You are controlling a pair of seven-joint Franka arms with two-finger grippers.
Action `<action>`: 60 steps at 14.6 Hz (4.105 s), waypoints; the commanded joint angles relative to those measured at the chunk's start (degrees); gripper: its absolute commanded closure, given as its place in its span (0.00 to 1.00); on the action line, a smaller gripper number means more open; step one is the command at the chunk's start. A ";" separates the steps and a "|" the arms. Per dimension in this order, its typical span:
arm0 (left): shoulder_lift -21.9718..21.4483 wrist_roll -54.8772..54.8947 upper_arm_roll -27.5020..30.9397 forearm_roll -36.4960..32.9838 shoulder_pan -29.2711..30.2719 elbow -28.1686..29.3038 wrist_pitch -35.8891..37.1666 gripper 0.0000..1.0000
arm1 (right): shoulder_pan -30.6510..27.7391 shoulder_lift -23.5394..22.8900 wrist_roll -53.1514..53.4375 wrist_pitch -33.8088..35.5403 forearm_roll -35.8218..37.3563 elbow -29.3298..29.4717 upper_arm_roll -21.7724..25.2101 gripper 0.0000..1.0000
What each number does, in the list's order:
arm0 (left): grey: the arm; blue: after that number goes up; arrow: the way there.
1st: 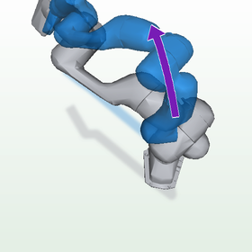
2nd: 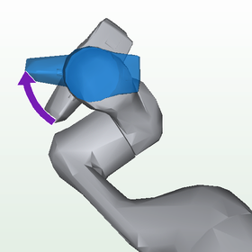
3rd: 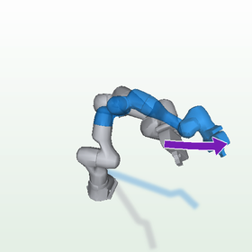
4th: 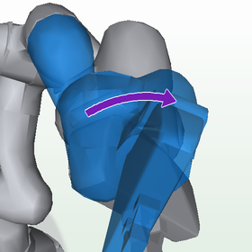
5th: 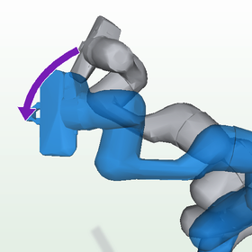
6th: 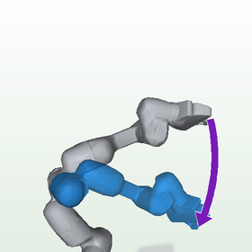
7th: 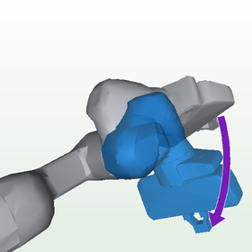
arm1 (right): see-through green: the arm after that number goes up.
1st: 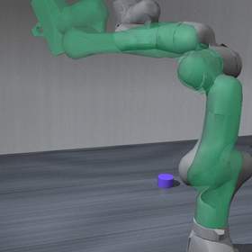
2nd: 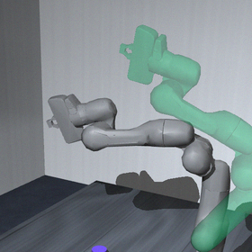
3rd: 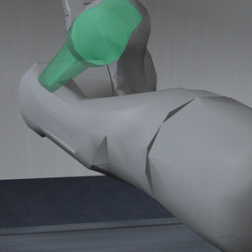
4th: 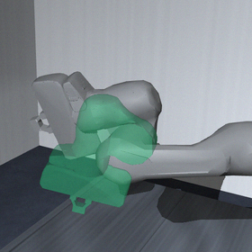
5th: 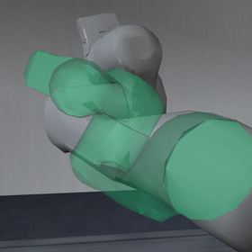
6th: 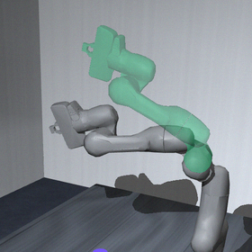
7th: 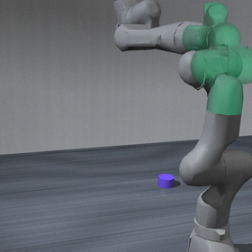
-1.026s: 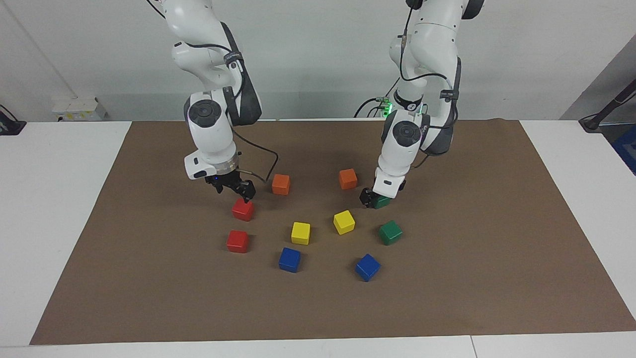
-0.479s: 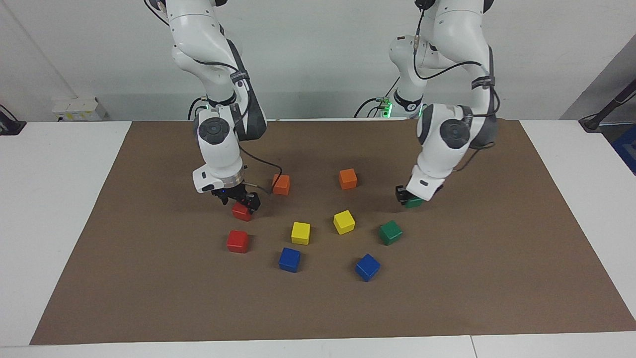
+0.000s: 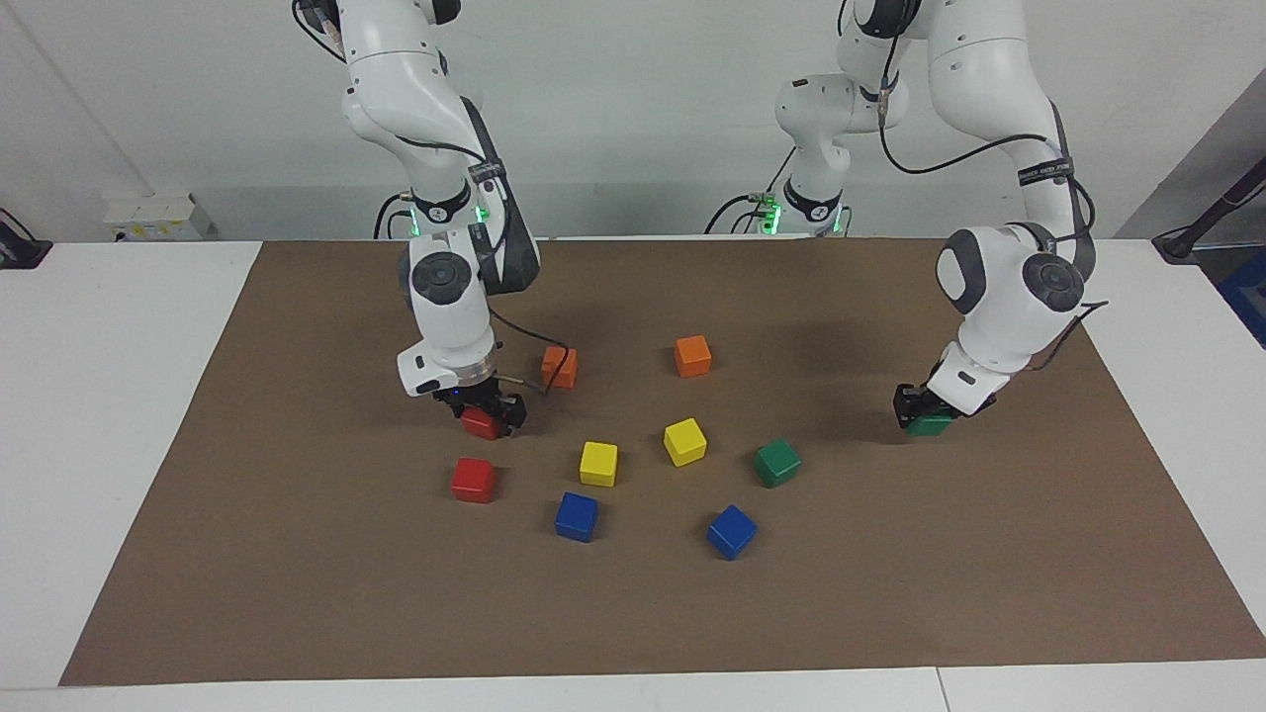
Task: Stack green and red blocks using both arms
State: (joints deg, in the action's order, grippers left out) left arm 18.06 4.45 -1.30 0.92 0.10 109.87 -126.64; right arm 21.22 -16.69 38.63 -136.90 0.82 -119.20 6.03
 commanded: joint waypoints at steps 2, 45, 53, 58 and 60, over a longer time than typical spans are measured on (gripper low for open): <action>1.01 0.56 -0.63 -1.54 0.87 0.08 -1.33 1.00 | 0.06 -0.01 0.57 -0.65 -0.30 -0.07 0.21 0.80; -7.08 -0.08 -0.80 -1.01 1.30 -3.79 13.54 1.00 | -9.10 -0.87 -18.01 19.21 0.85 19.16 -0.14 0.00; -3.91 5.05 -0.72 -1.01 1.39 0.79 3.68 1.00 | -4.61 -13.53 -11.91 12.45 -3.11 28.85 -0.23 0.00; -3.38 4.96 -0.72 -1.01 1.31 0.96 2.53 1.00 | -4.08 -15.12 -12.08 8.59 -2.76 27.45 -0.23 0.00; -3.47 4.96 -0.72 -1.01 1.13 1.84 2.01 0.73 | -3.99 -15.12 -12.35 4.38 -2.93 24.12 -0.23 0.00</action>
State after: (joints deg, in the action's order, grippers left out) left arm 15.01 8.30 -2.43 -0.80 1.69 110.07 -122.71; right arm 17.12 -31.58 26.04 -128.42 -1.49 -92.29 5.76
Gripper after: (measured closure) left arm 0.454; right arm 0.000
